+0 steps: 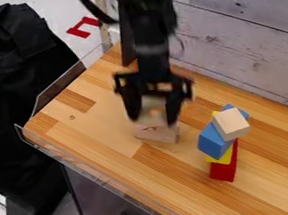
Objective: Put the cube with a hole on top of the tower
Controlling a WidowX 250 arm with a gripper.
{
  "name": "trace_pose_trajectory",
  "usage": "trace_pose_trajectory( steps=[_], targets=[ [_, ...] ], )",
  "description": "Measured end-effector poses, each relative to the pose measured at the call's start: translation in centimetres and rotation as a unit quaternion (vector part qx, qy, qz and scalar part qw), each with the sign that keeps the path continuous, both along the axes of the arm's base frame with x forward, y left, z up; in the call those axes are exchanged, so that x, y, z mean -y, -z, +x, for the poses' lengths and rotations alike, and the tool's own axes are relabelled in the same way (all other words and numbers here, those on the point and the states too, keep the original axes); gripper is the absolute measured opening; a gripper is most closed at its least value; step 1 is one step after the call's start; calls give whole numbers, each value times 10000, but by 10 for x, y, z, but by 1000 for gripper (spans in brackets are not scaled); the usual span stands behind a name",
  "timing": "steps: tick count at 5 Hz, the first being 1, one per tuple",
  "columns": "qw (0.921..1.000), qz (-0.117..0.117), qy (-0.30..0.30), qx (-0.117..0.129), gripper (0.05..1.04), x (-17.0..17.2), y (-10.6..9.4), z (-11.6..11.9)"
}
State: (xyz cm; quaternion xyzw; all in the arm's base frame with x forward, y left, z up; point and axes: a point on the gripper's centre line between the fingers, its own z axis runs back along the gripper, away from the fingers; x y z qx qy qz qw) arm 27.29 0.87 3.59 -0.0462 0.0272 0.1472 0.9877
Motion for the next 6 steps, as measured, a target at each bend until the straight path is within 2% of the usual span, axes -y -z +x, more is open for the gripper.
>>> trace_pose_trajectory(
  steps=[1, 2, 3, 4, 5, 6],
  targets=[
    [9978, -125, 64, 646, 798, -3, -50, -2],
    [9942, -250, 282, 1007, 798, 3, -91, -12],
    [9912, -283, 650, 1114, 798, 17, -112, -15],
    [9870, -296, 1219, 1004, 798, 41, -124, -24],
    [9806, -375, 1602, 1066, 798, 62, -123, -24],
    [9778, -375, 1938, 709, 798, 79, -99, -21]
  ],
)
